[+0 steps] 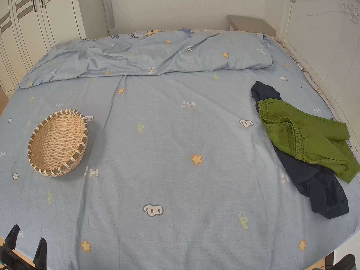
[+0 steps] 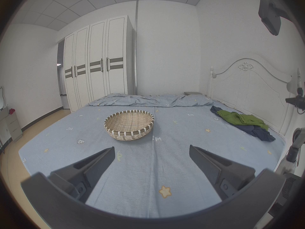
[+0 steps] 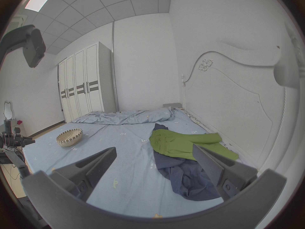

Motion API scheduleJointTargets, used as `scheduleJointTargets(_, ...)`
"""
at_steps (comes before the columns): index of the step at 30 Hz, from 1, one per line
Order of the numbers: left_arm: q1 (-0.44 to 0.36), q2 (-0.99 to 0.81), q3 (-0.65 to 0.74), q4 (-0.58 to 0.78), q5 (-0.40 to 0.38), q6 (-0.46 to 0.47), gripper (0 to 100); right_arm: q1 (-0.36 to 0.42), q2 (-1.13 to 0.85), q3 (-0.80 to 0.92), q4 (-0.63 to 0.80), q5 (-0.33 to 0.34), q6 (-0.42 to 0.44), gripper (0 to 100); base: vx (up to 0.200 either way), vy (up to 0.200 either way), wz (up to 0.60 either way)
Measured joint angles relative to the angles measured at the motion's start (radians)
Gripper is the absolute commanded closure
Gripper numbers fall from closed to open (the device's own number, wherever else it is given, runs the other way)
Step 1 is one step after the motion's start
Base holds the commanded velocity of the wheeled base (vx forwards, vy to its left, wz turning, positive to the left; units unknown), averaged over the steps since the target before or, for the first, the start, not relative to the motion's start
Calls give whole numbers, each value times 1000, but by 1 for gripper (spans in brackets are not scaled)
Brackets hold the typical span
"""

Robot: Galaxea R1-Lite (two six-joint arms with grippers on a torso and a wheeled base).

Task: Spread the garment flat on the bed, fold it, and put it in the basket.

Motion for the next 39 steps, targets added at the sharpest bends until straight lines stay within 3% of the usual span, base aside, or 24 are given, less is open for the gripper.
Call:
scheduleJointTargets(9, 0, 0, 0, 0, 0, 0, 0, -2, 272, -91, 8, 4, -59, 0, 0, 0, 0)
scheduleJointTargets(14, 0, 0, 0, 0, 0, 0, 0, 2, 487, -149, -6, -25, -83, 0, 0, 0, 0)
scheduleJointTargets(18, 1, 0, 0, 0, 0, 0, 0, 26, 670, -218, -21, -88, -95, 0, 0, 0, 0)
scheduleJointTargets(25, 0, 0, 0, 0, 0, 0, 0, 128, 1013, -371, -107, -280, -103, 0, 0, 0, 0)
scheduleJointTargets(28, 0, 0, 0, 0, 0, 0, 0, 161, 1129, -437, -136, -329, -106, 0, 0, 0, 0)
scheduleJointTargets(39, 1, 0, 0, 0, 0, 0, 0, 187, 1493, -743, -190, -394, -111, 0, 0, 0, 0)
